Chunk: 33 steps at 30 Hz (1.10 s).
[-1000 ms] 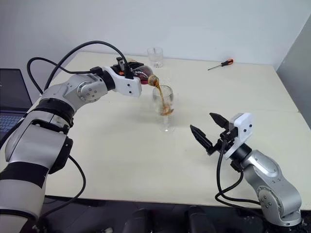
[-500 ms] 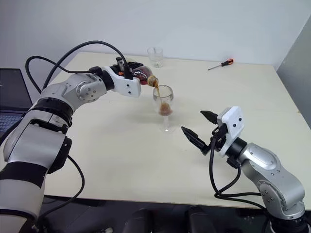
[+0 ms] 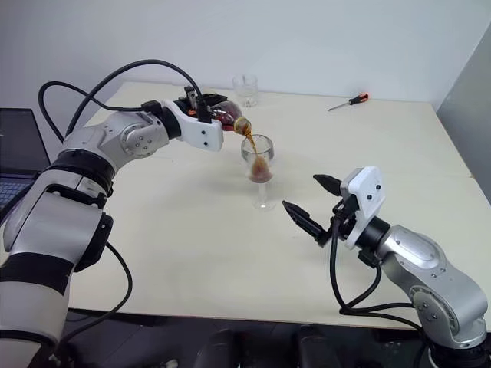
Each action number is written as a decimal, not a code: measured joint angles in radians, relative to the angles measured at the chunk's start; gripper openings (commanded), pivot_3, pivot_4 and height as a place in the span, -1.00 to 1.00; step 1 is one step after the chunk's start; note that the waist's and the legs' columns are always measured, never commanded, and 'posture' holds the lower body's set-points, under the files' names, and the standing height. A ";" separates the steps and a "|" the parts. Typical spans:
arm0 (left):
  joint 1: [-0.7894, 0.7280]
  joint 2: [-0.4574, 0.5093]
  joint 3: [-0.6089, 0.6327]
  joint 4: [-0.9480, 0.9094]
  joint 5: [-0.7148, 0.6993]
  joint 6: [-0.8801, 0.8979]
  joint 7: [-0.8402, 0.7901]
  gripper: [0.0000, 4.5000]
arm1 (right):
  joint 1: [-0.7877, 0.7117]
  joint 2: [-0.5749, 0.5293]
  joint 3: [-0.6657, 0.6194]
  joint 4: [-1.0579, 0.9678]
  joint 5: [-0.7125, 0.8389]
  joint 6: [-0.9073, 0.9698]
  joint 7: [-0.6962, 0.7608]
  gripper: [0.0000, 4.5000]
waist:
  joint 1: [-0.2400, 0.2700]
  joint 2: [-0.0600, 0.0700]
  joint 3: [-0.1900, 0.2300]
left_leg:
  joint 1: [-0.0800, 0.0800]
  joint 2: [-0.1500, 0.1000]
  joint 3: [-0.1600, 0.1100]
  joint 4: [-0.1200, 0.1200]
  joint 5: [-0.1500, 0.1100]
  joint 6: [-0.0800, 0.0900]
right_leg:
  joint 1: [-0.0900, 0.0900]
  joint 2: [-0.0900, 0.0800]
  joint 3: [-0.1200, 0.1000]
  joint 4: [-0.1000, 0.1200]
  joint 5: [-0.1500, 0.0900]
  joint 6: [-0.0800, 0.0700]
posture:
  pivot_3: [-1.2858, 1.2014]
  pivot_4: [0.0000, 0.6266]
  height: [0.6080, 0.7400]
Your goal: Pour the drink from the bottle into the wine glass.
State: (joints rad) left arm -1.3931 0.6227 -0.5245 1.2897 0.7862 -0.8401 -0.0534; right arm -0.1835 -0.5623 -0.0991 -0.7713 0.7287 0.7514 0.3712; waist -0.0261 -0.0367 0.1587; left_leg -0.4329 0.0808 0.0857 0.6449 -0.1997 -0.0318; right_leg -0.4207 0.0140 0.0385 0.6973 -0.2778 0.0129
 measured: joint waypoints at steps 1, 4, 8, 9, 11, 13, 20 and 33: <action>0.000 0.000 -0.001 0.000 0.001 0.001 0.000 -0.60 | 0.004 -0.008 -0.001 -0.006 0.003 0.002 0.000 1.00 | 0.000 0.000 0.000 | 0.000 0.000 0.000 0.000 0.000 0.000 | 0.000 0.000 0.000 0.000 0.000 0.000 | 0.03 -0.52 1.00; 0.000 0.000 -0.005 0.000 0.003 0.003 0.000 -0.60 | 0.007 -0.013 -0.009 -0.013 0.010 0.003 -0.001 1.00 | 0.000 0.000 0.000 | 0.000 0.000 0.000 0.000 0.000 0.000 | 0.000 0.000 0.000 0.000 0.000 0.000 | 0.03 -0.52 1.00; 0.000 0.000 -0.017 0.000 0.005 0.005 -0.001 -0.60 | 0.006 -0.020 -0.020 -0.013 0.026 0.006 -0.002 1.00 | 0.000 0.000 0.000 | 0.000 0.000 0.000 0.000 0.000 0.000 | 0.000 0.000 0.000 0.000 0.000 0.000 | 0.03 -0.52 1.00; 0.000 0.000 -0.018 0.000 0.005 0.005 -0.001 -0.60 | 0.006 -0.020 -0.021 -0.013 0.033 0.008 -0.003 1.00 | 0.000 0.000 0.000 | 0.000 0.000 0.000 0.000 0.000 0.000 | 0.000 0.000 0.000 0.000 0.000 0.000 | 0.03 -0.52 1.00; 0.000 0.000 -0.019 0.000 0.005 0.005 -0.001 -0.60 | 0.006 -0.020 -0.021 -0.016 0.041 0.015 -0.006 1.00 | 0.000 0.000 0.000 | 0.000 0.000 0.000 0.000 0.000 0.000 | 0.000 0.000 0.000 0.000 0.000 0.000 | 0.03 -0.52 1.00; 0.000 0.000 -0.019 0.000 0.005 0.005 -0.001 -0.60 | 0.006 -0.021 -0.021 -0.019 0.042 0.020 -0.008 1.00 | 0.000 0.000 0.000 | 0.000 0.000 0.000 0.000 0.000 0.000 | 0.000 0.000 0.000 0.000 0.000 0.000 | 0.03 -0.52 1.00; -0.011 0.000 -0.020 0.001 0.016 0.006 0.001 -0.60 | 0.006 -0.021 -0.021 -0.029 0.045 0.022 -0.023 1.00 | 0.000 0.000 0.000 | 0.000 0.000 0.000 0.000 0.000 0.000 | 0.000 0.000 0.000 0.000 0.000 0.000 | 0.03 -0.52 1.00; -0.014 -0.014 -0.031 0.004 0.021 0.007 0.008 -0.60 | 0.020 -0.025 -0.021 -0.054 0.050 0.023 -0.047 1.00 | 0.000 0.000 0.000 | 0.000 0.000 0.000 0.000 0.000 0.000 | 0.000 0.000 0.000 0.000 0.000 0.000 | 0.03 -0.52 1.00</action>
State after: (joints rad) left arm -1.4067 0.6087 -0.5550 1.2935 0.8073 -0.8329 -0.0451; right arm -0.1639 -0.5871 -0.1206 -0.8251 0.7791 0.7741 0.3243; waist -0.0264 -0.0369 0.1588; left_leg -0.4329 0.0808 0.0855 0.6450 -0.1997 -0.0318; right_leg -0.4206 0.0140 0.0386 0.6975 -0.2778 0.0130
